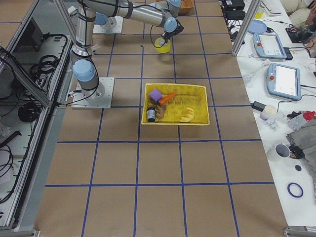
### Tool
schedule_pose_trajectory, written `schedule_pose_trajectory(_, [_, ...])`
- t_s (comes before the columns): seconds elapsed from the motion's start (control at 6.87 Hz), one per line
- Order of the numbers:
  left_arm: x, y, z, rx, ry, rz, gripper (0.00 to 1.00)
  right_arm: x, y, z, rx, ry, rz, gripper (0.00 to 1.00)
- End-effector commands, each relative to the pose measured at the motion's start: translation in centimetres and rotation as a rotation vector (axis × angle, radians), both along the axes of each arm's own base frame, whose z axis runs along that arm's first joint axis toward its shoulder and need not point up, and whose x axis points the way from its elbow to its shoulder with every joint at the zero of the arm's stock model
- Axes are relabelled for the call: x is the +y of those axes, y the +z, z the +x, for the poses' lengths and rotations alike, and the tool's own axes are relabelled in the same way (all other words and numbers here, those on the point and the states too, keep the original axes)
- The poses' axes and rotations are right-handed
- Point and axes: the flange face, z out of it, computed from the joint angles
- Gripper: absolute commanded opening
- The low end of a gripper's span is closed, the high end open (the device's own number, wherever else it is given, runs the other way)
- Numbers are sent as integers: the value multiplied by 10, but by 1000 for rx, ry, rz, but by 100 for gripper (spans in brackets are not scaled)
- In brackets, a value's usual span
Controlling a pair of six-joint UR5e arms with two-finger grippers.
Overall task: Transfer tape with both arms
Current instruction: 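Carry the tape roll with the right gripper to the table center, then set the tape roll down and raise the right gripper away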
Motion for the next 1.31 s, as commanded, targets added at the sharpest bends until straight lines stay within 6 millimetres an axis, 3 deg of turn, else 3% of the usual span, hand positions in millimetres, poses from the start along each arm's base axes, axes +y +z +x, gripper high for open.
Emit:
schedule_pose_trajectory(0.0, [-1, -1, 1, 0, 0, 2, 100, 15, -27, 26, -27, -32, 65, 17])
schedule_pose_trajectory(0.29, [-1, -2, 0, 1, -1, 4, 100, 7, -5, 23, 0, -43, 1, 100])
schedule_pose_trajectory(0.58, [0, -1, 0, 1, -3, 2, 100, -18, 39, 8, -8, -14, -74, 100])
schedule_pose_trajectory(0.73, [1, -5, -2, 4, 11, 11, 100, -46, 58, -45, 53, 109, -107, 100])
schedule_pose_trajectory(0.87, [9, -19, -5, 6, 9, 38, 100, -70, 81, -114, 69, 192, -96, 100])
schedule_pose_trajectory(1.02, [14, -28, -10, 10, 3, 33, 100, -83, 103, -180, 75, 258, -98, 100])
schedule_pose_trajectory(1.17, [23, -41, -28, 13, 43, 39, 100, -85, 126, -222, 100, 427, -124, 100])
